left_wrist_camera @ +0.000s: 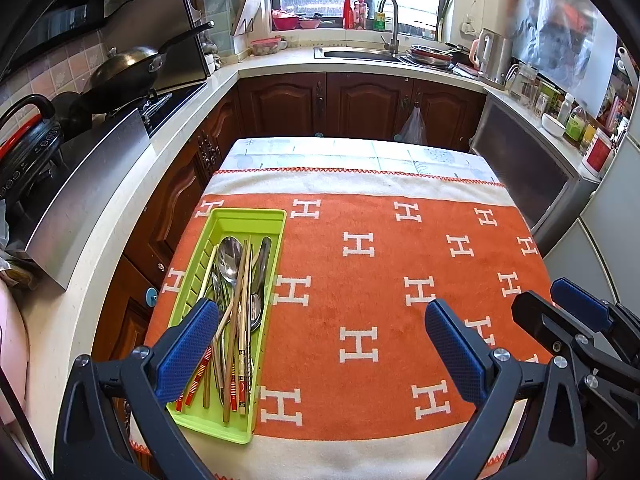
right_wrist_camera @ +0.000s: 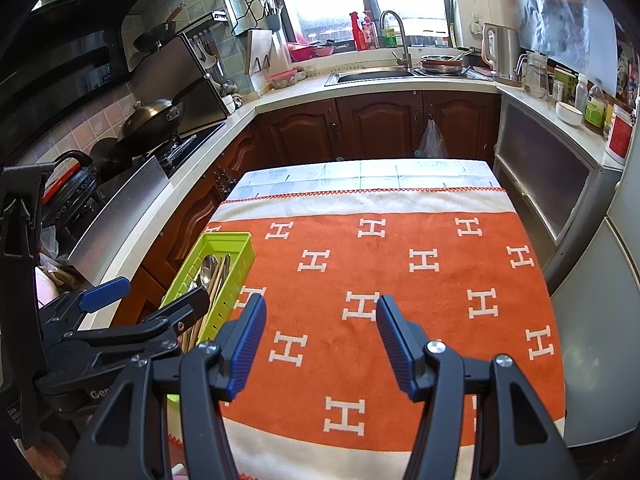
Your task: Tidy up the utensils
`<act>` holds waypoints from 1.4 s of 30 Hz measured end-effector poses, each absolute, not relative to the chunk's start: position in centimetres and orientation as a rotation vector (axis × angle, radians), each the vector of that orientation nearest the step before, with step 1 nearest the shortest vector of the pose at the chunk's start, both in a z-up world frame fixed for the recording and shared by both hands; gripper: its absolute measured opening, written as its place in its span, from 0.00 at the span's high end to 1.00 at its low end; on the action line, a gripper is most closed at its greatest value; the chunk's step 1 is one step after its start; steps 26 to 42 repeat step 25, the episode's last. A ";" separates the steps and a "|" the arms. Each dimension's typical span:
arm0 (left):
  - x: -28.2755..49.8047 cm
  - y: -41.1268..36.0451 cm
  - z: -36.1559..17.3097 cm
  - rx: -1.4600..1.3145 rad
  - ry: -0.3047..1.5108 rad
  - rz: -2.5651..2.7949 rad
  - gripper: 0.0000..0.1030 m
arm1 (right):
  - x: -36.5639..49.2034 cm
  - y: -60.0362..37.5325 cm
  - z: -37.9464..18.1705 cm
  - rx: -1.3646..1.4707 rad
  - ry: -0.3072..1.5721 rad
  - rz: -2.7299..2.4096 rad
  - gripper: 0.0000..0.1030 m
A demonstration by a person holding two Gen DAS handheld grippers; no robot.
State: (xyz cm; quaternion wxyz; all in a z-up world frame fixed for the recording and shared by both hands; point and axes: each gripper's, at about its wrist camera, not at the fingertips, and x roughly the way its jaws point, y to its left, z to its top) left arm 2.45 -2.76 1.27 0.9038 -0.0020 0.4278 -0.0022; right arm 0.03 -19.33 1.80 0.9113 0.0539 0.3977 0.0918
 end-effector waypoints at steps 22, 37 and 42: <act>2.7 -3.1 1.2 0.014 0.903 -0.004 0.01 | 0.1 -19.8 1.2 0.128 0.835 0.198 0.44; 2.8 -3.4 1.1 0.021 0.908 -0.003 0.01 | 0.0 -19.9 1.0 0.134 0.837 0.198 0.44; 2.8 -3.4 1.1 0.021 0.908 -0.003 0.01 | 0.0 -19.9 1.0 0.134 0.837 0.198 0.44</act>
